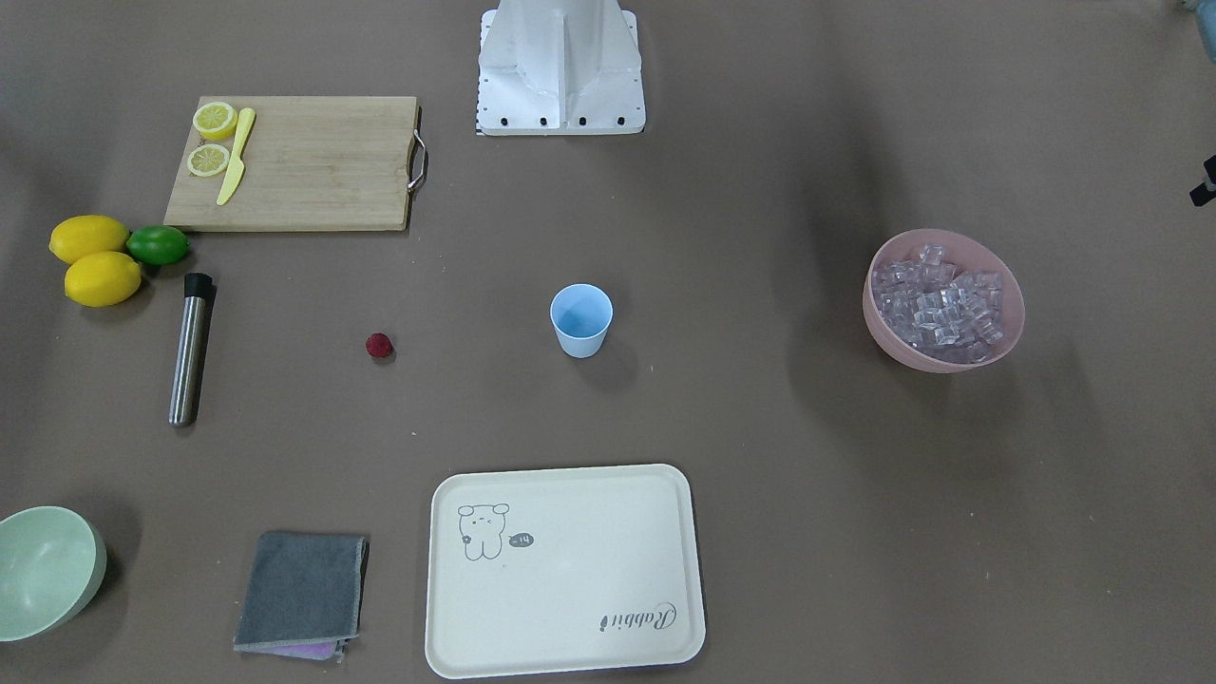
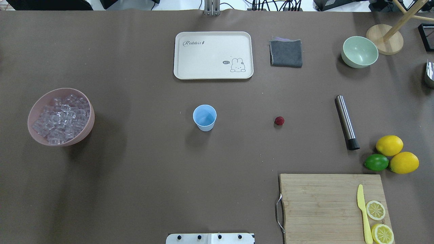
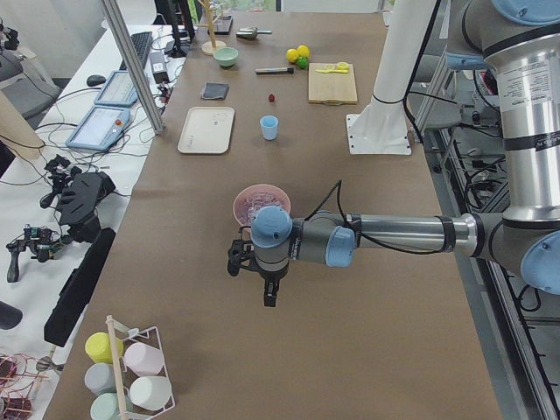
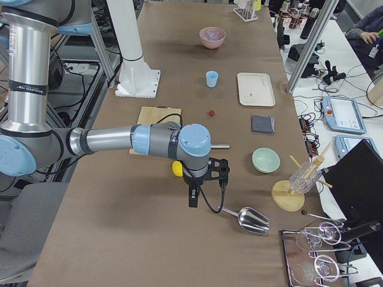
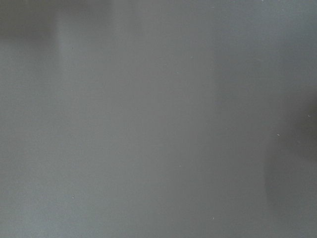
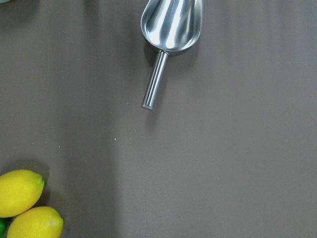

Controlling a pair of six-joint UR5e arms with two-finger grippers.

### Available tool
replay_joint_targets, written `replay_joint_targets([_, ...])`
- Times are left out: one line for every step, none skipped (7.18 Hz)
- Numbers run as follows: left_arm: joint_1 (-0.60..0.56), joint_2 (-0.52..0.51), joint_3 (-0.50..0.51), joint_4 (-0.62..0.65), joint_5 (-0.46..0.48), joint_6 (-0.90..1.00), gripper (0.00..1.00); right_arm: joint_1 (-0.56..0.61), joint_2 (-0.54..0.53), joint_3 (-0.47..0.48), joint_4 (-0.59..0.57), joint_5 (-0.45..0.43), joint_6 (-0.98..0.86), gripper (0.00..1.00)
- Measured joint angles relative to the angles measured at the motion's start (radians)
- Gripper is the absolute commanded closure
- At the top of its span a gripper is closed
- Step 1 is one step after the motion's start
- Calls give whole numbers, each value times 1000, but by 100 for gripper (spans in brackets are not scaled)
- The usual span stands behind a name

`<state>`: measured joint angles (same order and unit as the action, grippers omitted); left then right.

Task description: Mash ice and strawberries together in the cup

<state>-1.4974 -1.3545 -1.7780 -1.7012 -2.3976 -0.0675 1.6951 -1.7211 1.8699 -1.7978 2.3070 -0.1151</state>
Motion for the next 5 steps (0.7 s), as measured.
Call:
replay_joint_targets([0, 2, 0, 0, 0, 0, 1, 0, 0, 1, 0, 0, 1, 0])
replay_joint_targets([0, 5, -1, 0, 0, 0, 1, 0, 0, 3, -1, 0, 1, 0])
replay_joint_targets([0, 7, -1, -1, 0, 0, 1, 0, 1, 6, 0, 0, 1, 0])
replay_joint_targets([0, 7, -1, 0, 0, 0, 1, 0, 1, 7, 0, 0, 0, 0])
replay_joint_targets([0, 4, 0, 0, -1, -1, 1, 0, 3, 9, -1, 0, 0, 0])
